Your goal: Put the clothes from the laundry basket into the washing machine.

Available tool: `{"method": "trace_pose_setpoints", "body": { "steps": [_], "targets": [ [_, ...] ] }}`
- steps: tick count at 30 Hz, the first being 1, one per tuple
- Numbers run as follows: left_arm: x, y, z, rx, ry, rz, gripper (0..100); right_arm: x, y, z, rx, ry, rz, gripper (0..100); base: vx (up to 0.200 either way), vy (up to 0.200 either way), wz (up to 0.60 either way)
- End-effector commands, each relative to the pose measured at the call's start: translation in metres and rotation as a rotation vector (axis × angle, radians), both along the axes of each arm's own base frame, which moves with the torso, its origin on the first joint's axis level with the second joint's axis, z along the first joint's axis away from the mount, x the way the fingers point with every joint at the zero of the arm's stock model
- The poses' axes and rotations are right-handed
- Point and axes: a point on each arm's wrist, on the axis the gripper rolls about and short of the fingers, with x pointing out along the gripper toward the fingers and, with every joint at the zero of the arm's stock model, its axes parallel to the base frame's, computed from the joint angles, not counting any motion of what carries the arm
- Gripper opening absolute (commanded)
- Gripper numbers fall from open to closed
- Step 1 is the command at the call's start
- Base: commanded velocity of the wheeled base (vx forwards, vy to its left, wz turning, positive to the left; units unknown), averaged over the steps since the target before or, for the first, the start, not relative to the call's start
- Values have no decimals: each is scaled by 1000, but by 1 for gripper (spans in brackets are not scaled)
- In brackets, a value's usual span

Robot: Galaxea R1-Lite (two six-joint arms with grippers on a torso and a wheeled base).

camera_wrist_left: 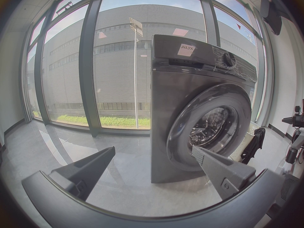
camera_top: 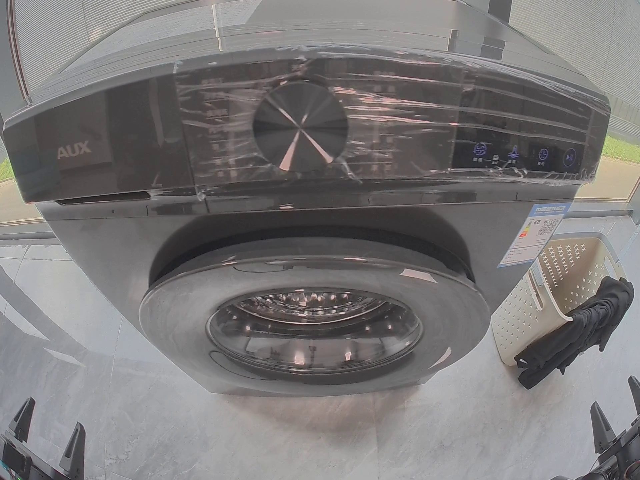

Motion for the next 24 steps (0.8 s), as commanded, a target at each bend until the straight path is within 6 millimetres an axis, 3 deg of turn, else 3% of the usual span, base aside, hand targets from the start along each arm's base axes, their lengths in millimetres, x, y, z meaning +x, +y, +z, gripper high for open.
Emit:
{"method": "trace_pose_setpoints", "body": {
  "steps": [1,7,16,24],
  "targets": [
    [0,0,-4,0,-3,1,100,0,0,-5,0,1,1,100,0,0,0],
    [0,0,-4,-3,-3,1,100,0,0,-5,0,1,-1,100,0,0,0],
    [0,0,-4,-3,-3,1,100,0,0,-5,3,1,-4,100,0,-200,0],
    [0,0,-4,-3,-3,1,100,0,0,-5,15,1,-24,100,0,0,0]
  ]
}}
